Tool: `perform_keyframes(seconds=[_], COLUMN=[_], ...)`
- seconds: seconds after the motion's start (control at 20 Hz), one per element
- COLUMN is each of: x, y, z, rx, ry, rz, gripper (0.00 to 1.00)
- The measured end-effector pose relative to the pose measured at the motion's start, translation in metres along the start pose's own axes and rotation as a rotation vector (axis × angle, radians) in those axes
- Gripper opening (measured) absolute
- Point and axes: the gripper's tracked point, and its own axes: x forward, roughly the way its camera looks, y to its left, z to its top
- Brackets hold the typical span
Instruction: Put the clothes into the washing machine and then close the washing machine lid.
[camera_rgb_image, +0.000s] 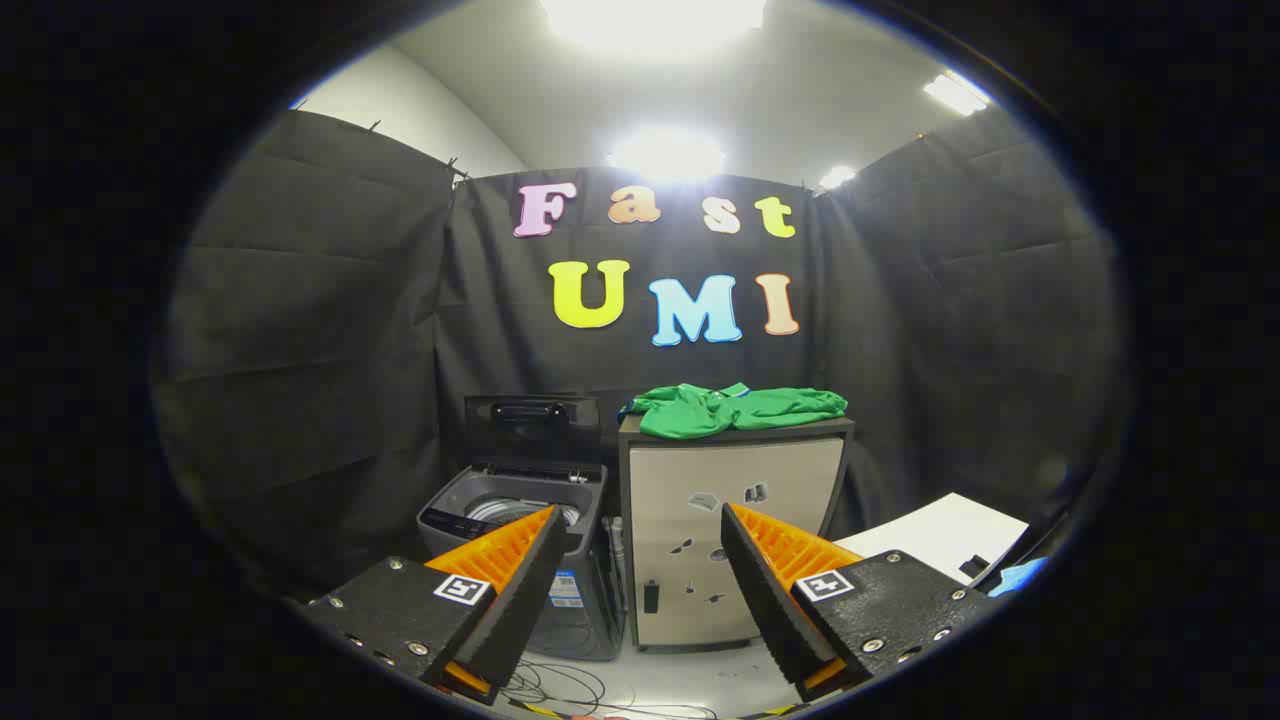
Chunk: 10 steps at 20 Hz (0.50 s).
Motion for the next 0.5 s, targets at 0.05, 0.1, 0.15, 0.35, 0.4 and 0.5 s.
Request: perform_keyframes(seconds=[0.05, 0.1, 0.15, 0.35, 0.4, 0.5], x=[-0.002, -0.003, -0.003, -0.006, -0.007, -0.008], y=[0.001, 0.002, 0.002, 0.012, 0.012, 0.016], z=[0.001, 0.002, 0.001, 0.001, 0.000, -0.002], rx=[0.001, 0.002, 0.003, 0.014, 0.015, 0.012], ry=[-0.002, -0.001, 0.001, 0.000, 0.001, 0.005], rz=[-0.002, -0.003, -0.005, 0.003, -0.001, -0.001], gripper=[0.95, 0.95, 0.95, 0.95, 0.95, 0.95])
